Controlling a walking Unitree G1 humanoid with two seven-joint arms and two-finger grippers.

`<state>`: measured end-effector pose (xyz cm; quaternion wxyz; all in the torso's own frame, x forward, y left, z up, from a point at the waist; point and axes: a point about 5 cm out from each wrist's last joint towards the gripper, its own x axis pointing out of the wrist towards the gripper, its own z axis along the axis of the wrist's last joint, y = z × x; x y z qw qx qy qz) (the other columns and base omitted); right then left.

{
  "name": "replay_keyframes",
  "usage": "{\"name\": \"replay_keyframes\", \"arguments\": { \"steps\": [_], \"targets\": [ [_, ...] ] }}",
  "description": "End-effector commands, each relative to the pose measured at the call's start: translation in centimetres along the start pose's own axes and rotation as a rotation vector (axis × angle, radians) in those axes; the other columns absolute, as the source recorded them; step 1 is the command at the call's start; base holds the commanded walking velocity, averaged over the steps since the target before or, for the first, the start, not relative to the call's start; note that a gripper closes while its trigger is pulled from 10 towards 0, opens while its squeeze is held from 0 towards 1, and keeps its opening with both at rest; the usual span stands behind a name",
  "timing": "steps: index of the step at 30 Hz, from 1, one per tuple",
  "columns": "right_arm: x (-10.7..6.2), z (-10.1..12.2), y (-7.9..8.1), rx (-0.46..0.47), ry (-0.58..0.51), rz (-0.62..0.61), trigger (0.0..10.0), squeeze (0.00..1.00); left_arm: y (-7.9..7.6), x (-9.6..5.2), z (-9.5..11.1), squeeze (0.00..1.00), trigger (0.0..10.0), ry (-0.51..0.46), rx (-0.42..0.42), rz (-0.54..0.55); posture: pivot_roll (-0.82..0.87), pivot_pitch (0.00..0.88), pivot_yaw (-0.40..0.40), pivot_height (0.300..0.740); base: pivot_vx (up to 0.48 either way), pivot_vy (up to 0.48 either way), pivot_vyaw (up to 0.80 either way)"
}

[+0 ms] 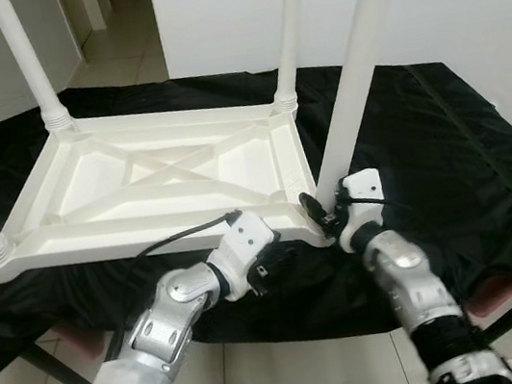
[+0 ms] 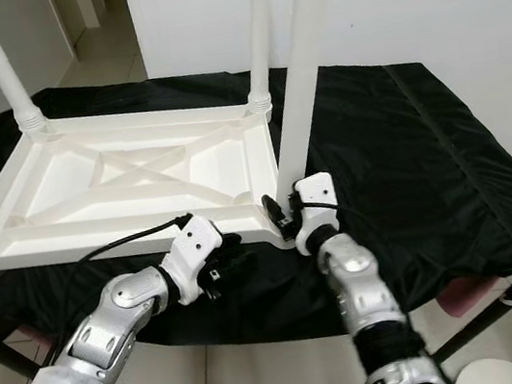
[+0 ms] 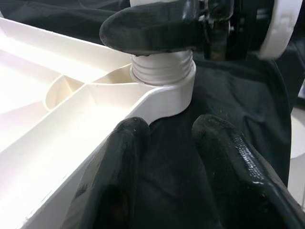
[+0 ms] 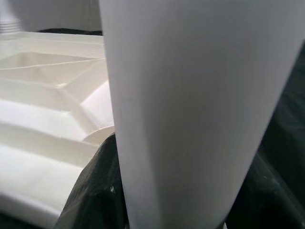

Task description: Building children table

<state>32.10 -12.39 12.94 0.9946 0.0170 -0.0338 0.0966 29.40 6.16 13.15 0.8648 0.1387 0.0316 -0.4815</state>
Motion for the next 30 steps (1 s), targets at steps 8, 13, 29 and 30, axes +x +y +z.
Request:
{"name": "replay_keyframes", "arguments": {
  "steps": [8, 13, 29, 30],
  "targets": [
    [-1.0, -0.4, 0.9, 0.066, -0.01, -0.183, 10.0, 0.0, 1.7, -0.3, -0.2, 0.0, 10.0, 0.015, -0.024, 0.136, -0.04, 0.024, -0.034, 0.74, 0.0, 0.0, 0.0],
    [-1.1, 0.7, 0.9, 0.08, -0.047, -0.16, 10.0, 0.0, 2.0, -0.4, 0.3, 0.0, 10.0, -0.008, -0.017, 0.168, -0.03, 0.028, -0.027, 0.74, 0.0, 0.0, 0.0],
    [-1.1, 1.7, 1.0, 0.033, -0.101, -0.105, 10.0, 1.0, 1.6, -0.5, 0.6, 0.0, 10.0, -0.049, -0.092, 0.119, -0.01, 0.017, -0.01, 0.74, 0.0, 0.0, 0.0],
    [-1.1, 1.7, 1.0, 0.033, -0.101, -0.105, 10.0, 1.0, 1.6, -0.5, 0.6, 0.0, 10.0, -0.049, -0.092, 0.119, -0.01, 0.017, -0.01, 0.74, 0.0, 0.0, 0.0]
  ]
}}
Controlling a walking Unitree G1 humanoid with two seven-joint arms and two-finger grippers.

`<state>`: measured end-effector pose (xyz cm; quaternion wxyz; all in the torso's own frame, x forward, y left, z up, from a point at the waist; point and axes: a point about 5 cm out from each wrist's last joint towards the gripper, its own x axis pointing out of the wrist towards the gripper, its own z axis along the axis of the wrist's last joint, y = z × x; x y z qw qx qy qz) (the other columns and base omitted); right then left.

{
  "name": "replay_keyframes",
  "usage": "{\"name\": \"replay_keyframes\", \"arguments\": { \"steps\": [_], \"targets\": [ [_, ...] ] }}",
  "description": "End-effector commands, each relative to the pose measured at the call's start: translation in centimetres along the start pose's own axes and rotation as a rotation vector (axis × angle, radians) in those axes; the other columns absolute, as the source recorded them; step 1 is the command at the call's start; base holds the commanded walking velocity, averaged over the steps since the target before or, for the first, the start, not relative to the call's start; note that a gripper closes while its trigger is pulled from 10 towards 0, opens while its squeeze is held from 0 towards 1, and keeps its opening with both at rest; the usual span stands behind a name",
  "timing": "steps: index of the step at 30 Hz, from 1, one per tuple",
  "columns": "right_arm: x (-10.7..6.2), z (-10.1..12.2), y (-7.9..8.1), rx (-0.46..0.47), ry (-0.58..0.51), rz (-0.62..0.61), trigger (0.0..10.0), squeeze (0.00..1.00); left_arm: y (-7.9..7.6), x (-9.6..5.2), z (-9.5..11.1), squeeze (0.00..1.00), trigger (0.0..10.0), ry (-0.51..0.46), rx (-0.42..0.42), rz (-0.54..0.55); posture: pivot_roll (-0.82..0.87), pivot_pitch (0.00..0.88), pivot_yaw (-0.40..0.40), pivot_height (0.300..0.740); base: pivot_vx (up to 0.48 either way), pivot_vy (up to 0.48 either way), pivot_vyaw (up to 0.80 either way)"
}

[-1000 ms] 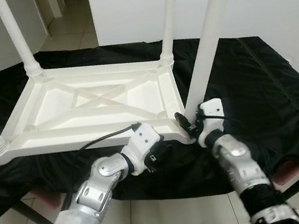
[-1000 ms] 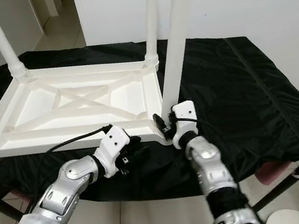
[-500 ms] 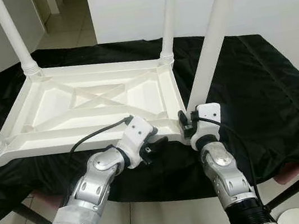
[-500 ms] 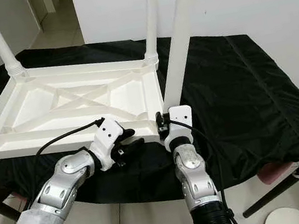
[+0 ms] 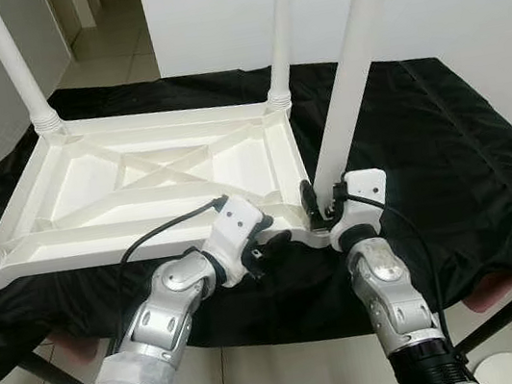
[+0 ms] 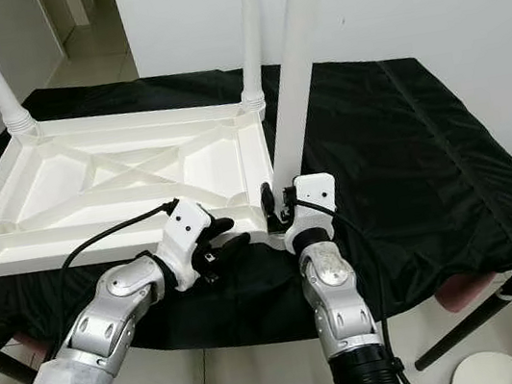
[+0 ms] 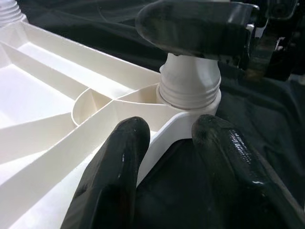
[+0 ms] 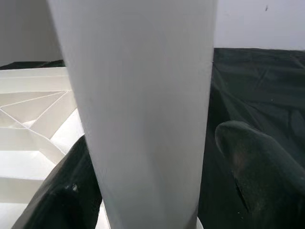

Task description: Building children table

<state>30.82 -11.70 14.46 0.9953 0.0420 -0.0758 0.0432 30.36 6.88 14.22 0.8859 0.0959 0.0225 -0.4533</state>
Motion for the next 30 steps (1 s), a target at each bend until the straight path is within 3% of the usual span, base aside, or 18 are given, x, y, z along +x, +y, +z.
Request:
{"name": "replay_keyframes", "arguments": {
  "steps": [1, 2, 5, 9, 18, 21, 30],
  "targets": [
    [-0.2, 0.5, -0.5, -0.041, -0.028, 0.128, 10.0, 0.0, -0.5, -0.3, 0.0, 0.0, 10.0, -0.016, 0.008, -0.005, -0.01, 0.003, -0.01, 0.74, 0.0, 0.0, 0.0],
    [-0.2, 0.5, -0.5, -0.041, -0.028, 0.128, 10.0, 0.0, -0.5, -0.3, 0.0, 0.0, 10.0, -0.016, 0.008, -0.005, -0.01, 0.003, -0.01, 0.74, 0.0, 0.0, 0.0],
    [-0.5, 0.4, -2.5, -0.109, -0.01, 0.356, 10.0, 0.0, -2.0, -0.2, 0.3, 0.0, 10.0, -0.035, 0.025, -0.122, 0.0, 0.0, -0.006, 0.74, 0.0, 0.0, 0.0],
    [-0.3, 0.0, -3.9, -0.163, 0.035, 0.428, 10.0, 0.0, -2.4, -0.4, 0.3, 0.0, 10.0, -0.037, 0.018, -0.159, 0.01, 0.0, -0.003, 0.74, 0.0, 0.0, 0.0],
    [0.2, -0.1, -4.7, -0.204, 0.078, 0.572, 10.0, 0.0, -2.2, -0.5, 0.4, 0.0, 10.0, -0.028, 0.012, -0.185, 0.0, 0.0, 0.003, 0.74, 0.0, 0.0, 0.0],
    [1.5, 0.2, -4.7, -0.229, 0.097, 0.635, 10.0, 0.0, -3.0, -0.6, 0.5, 0.0, 10.0, -0.027, -0.011, -0.248, 0.0, 0.0, 0.008, 0.74, 0.0, 0.0, 0.0],
    [2.7, -0.1, -4.7, -0.238, 0.124, 0.685, 10.0, 0.0, -3.7, -0.5, 0.5, 0.0, 10.0, -0.022, -0.002, -0.284, 0.01, 0.0, 0.005, 0.74, 0.0, 0.0, 0.0]
  ]
}}
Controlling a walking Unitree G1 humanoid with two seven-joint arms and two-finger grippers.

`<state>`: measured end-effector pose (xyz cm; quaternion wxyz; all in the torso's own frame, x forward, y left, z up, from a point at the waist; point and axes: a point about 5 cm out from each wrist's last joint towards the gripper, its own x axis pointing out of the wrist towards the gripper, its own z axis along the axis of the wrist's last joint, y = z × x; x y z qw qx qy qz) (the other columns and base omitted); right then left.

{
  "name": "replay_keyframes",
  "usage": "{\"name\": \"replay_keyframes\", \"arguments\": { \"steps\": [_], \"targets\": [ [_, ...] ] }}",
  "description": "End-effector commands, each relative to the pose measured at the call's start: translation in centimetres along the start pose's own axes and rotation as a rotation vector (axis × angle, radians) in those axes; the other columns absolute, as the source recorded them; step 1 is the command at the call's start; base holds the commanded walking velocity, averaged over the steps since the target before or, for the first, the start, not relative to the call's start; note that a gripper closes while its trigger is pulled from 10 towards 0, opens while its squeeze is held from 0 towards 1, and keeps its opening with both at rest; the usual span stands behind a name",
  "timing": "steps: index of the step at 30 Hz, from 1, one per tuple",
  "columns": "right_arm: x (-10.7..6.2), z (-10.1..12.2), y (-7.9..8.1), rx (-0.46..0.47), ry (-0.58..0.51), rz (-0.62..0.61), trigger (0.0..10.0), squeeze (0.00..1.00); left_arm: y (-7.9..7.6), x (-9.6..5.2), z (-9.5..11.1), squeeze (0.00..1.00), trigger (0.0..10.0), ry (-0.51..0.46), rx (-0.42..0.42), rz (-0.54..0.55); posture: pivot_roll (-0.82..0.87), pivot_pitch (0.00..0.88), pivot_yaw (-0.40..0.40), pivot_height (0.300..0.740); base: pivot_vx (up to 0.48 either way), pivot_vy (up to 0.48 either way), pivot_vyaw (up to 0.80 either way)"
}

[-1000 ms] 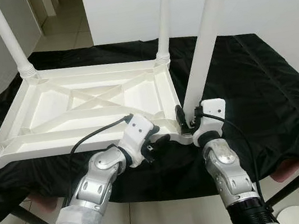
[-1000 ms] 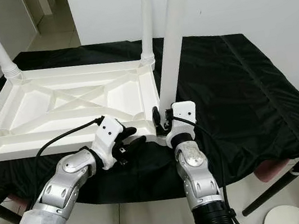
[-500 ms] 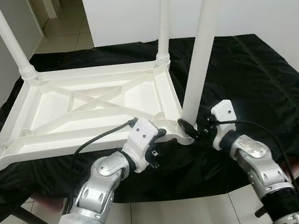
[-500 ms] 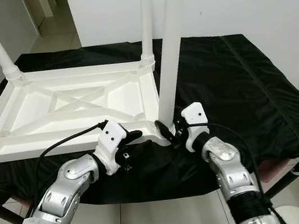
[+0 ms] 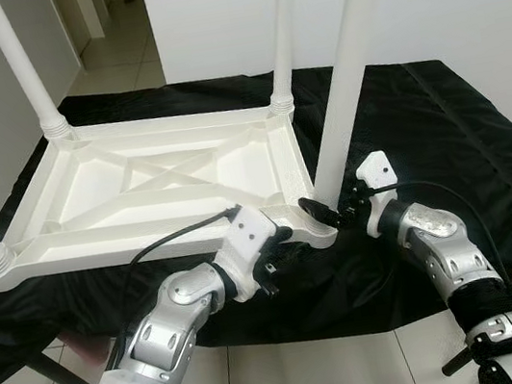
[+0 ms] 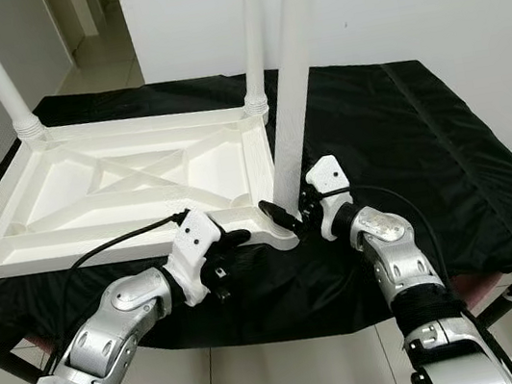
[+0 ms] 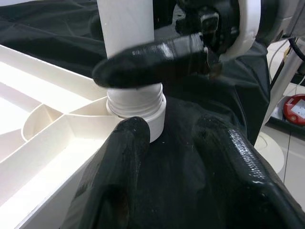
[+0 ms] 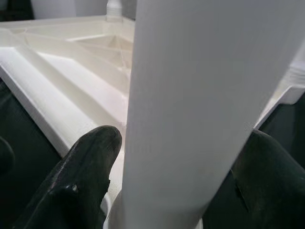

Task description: Building children table

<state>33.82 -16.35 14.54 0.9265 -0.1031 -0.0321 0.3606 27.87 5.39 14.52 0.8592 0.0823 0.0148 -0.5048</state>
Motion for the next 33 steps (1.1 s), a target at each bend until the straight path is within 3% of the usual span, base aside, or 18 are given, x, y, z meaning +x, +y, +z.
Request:
{"name": "replay_keyframes", "arguments": {
  "steps": [1, 2, 4, 5, 6, 7, 18, 19, 24, 27, 28, 33],
  "targets": [
    [0.2, -0.1, 0.1, -0.001, 0.004, 0.015, 10.0, 0.0, -0.9, -0.1, -0.1, 0.0, 10.0, 0.013, 0.004, -0.17, 0.01, 0.0, 0.005, 0.74, 0.0, 0.0, 0.0],
    [0.4, -0.2, 0.0, 0.004, 0.009, 0.024, 8.7, 0.0, -0.9, -0.1, -0.1, 0.0, 10.0, 0.013, 0.009, -0.165, 0.01, 0.0, 0.001, 0.74, 0.0, 0.0, 0.0],
    [0.4, -0.2, 0.0, 0.004, 0.009, 0.024, 8.7, 0.0, -0.9, -0.1, -0.1, 0.0, 10.0, 0.013, 0.009, -0.165, 0.01, 0.0, 0.001, 0.74, 0.0, 0.0, 0.0],
    [0.5, -0.4, 0.0, 0.009, 0.014, 0.032, 1.7, 0.0, -0.7, 0.0, 0.0, 0.0, 10.0, 0.011, 0.014, -0.156, 0.01, 0.0, 0.0, 0.74, 0.0, 0.0, 0.0],
    [0.5, -0.4, 0.0, 0.009, 0.014, 0.032, 1.7, 0.0, -0.7, 0.0, 0.0, 0.0, 10.0, 0.011, 0.014, -0.156, 0.01, 0.0, 0.0, 0.74, 0.0, 0.0, 0.0],
    [0.5, -0.5, 0.0, 0.013, 0.018, 0.036, 0.0, 0.0, -0.7, 0.0, 0.0, 0.0, 10.0, 0.009, 0.015, -0.149, 0.01, 0.0, -0.004, 0.74, 0.0, 0.0, 0.0],
    [0.3, -0.6, -0.4, 0.048, -0.014, 0.006, 0.0, 0.0, -0.5, 0.2, 0.3, 0.0, 10.0, 0.001, 0.015, -0.123, 0.01, 0.006, -0.013, 0.74, 0.0, 0.0, 0.0],
    [0.4, -0.4, -0.4, 0.072, -0.035, -0.023, 10.0, 0.0, -0.4, 0.2, 0.3, 0.0, 10.0, 0.002, 0.018, -0.121, 0.0, 0.009, -0.013, 0.74, 0.0, 0.0, 0.0],
    [0.5, 0.0, -0.3, 0.129, -0.077, -0.1, 10.0, 0.0, -0.3, 0.3, 0.3, 0.0, 10.0, 0.002, 0.026, -0.118, 0.0, 0.02, -0.014, 0.74, 0.0, 0.0, 0.0],
    [0.8, 0.5, -0.4, 0.153, -0.088, -0.262, 10.0, 0.0, -0.2, 0.3, 0.4, 0.0, 10.0, 0.0, 0.019, -0.11, -0.01, 0.028, -0.015, 0.74, 0.0, 0.0, 0.0],
    [0.8, 0.5, -0.4, 0.153, -0.088, -0.262, 10.0, 0.0, -0.2, 0.3, 0.4, 0.0, 10.0, 0.0, 0.019, -0.11, -0.01, 0.028, -0.015, 0.74, 0.0, 0.0, 0.0],
    [1.4, 0.9, 1.2, 0.175, -0.103, -0.363, 10.0, 0.0, -0.4, 0.4, 0.3, 0.0, 10.0, -0.002, 0.009, -0.109, -0.02, 0.038, -0.015, 0.74, 0.0, 0.0, 0.0]
  ]
}}
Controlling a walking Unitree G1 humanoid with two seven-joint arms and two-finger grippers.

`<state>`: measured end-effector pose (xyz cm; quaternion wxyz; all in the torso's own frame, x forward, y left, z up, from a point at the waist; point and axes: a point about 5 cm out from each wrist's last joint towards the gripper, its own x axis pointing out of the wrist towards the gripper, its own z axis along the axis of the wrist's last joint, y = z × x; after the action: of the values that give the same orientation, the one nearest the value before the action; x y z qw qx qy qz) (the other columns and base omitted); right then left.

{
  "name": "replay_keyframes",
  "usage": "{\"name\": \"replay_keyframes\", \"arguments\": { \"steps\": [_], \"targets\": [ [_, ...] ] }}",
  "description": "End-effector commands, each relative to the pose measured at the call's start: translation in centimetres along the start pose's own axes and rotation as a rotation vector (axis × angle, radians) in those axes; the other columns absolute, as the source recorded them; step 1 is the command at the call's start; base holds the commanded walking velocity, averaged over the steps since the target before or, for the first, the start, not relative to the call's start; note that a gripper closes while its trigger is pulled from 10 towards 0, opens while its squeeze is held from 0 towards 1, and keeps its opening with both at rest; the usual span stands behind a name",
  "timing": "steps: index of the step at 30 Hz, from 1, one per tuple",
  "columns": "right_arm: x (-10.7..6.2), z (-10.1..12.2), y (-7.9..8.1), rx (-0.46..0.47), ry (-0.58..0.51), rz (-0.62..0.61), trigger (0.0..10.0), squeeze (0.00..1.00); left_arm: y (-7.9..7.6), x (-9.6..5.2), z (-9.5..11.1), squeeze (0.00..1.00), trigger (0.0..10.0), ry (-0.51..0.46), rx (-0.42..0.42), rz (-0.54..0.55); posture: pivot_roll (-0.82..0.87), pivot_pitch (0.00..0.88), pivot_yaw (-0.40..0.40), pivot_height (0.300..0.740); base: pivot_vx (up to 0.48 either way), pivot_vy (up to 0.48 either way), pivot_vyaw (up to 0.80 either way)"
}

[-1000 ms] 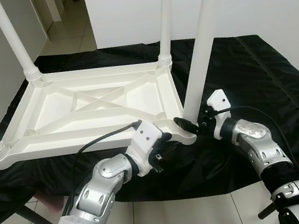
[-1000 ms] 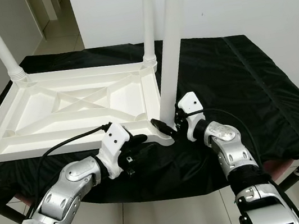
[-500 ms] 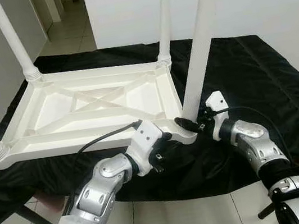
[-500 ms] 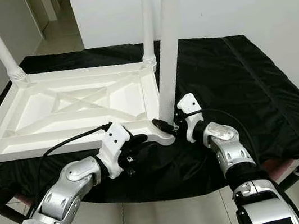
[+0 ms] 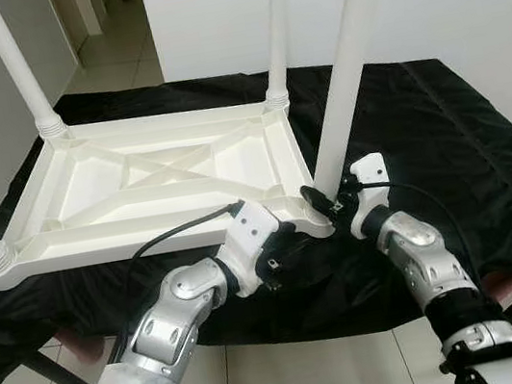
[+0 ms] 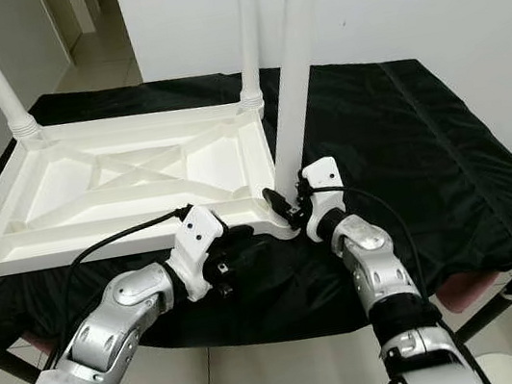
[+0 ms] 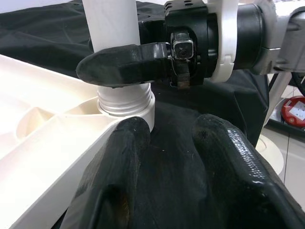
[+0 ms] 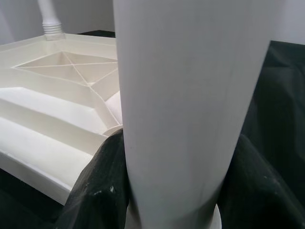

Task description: Building children table

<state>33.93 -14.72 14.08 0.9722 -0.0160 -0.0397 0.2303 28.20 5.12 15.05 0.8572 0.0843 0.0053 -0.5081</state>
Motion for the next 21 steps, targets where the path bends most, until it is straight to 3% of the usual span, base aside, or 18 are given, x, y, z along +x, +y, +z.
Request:
{"name": "replay_keyframes", "arguments": {
  "steps": [1, 3, 10, 12, 15, 21],
  "targets": [
    [0.2, 1.1, 0.2, 0.024, -0.059, -0.076, 10.0, 0.0, -0.7, 0.1, -0.3, 0.0, 10.0, 0.012, -0.005, -0.103, -0.02, 0.038, -0.015, 0.74, 0.0, 0.0, 0.0],
    [0.3, 1.2, 1.3, 0.075, -0.072, -0.188, 10.0, 0.0, -0.7, 0.1, -0.3, 0.0, 10.0, 0.013, -0.008, -0.103, -0.02, 0.041, -0.009, 0.74, 0.0, 0.0, 0.0],
    [0.3, 1.3, 2.8, 0.063, -0.07, -0.37, 10.0, 0.0, -0.5, -0.1, -0.4, 0.0, 10.0, 0.018, -0.005, -0.097, -0.02, 0.043, -0.012, 0.74, 0.0, 0.0, 0.0],
    [0.2, 1.0, 4.3, 0.072, -0.052, -0.475, 10.0, 0.0, -0.2, -0.2, -0.4, 0.0, 10.0, 0.02, -0.002, -0.081, -0.01, 0.045, -0.017, 0.74, 0.0, 0.0, 0.0],
    [0.2, 0.9, 5.4, 0.098, -0.053, -0.494, 10.0, 0.0, 0.1, -0.4, -0.4, 0.0, 10.0, 0.02, -0.006, -0.063, -0.01, 0.045, -0.014, 0.74, 0.0, 0.0, 0.0],
    [-0.5, 1.3, 4.6, 0.08, -0.058, -0.513, 10.0, 0.0, 0.4, -0.6, -0.6, 0.0, 10.0, 0.028, -0.001, -0.057, -0.01, 0.047, -0.015, 0.74, 0.0, 0.0, 0.0]
  ]
}}
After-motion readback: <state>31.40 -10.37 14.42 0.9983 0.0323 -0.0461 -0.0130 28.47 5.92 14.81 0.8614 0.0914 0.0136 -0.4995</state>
